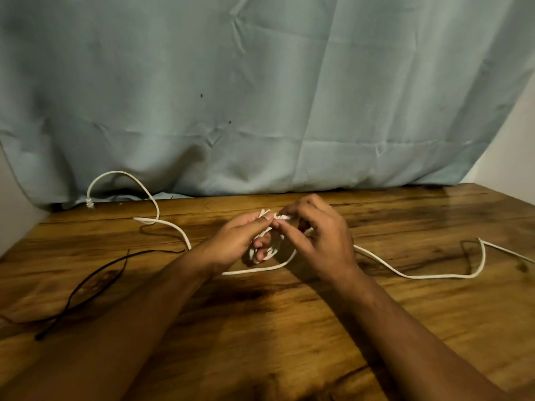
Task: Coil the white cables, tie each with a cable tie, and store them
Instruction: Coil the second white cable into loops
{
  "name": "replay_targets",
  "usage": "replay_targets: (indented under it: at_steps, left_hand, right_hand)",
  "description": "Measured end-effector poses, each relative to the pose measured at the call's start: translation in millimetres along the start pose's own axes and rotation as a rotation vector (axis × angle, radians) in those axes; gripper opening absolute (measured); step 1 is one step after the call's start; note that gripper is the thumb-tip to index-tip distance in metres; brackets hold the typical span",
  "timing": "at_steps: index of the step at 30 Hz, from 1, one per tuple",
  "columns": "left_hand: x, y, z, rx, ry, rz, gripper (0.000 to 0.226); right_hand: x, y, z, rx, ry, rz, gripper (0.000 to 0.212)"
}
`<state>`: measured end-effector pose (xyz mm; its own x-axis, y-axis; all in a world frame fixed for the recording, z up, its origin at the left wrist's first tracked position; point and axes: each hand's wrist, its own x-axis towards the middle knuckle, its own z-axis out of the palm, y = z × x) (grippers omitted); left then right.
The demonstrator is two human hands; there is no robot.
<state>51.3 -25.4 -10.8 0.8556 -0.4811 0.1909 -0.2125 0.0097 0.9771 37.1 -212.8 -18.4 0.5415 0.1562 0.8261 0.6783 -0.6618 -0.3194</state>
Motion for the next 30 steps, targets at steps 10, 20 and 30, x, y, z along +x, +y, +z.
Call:
replay_targets:
  at_steps: [10,20,30]
  left_hand:
    - [11.6,-7.5,-22.9,-0.273,0.368,0.032,0.033]
    - [7.6,1.7,-12.7,-0.396,0.307,0.065,0.031]
    - [6.2,-2.6,-11.4,-0.261,0.206,-0.06,0.032]
  right_hand:
    - [0.0,-11.7,-9.5,-0.056,-0.638,0.26,0.029]
    - [-2.7,30.7,-0.1,-0.354,-0.527,0.52,0.072]
    - [-0.2,4.8,-1.4,0.082,-0.071,0.178,0.044]
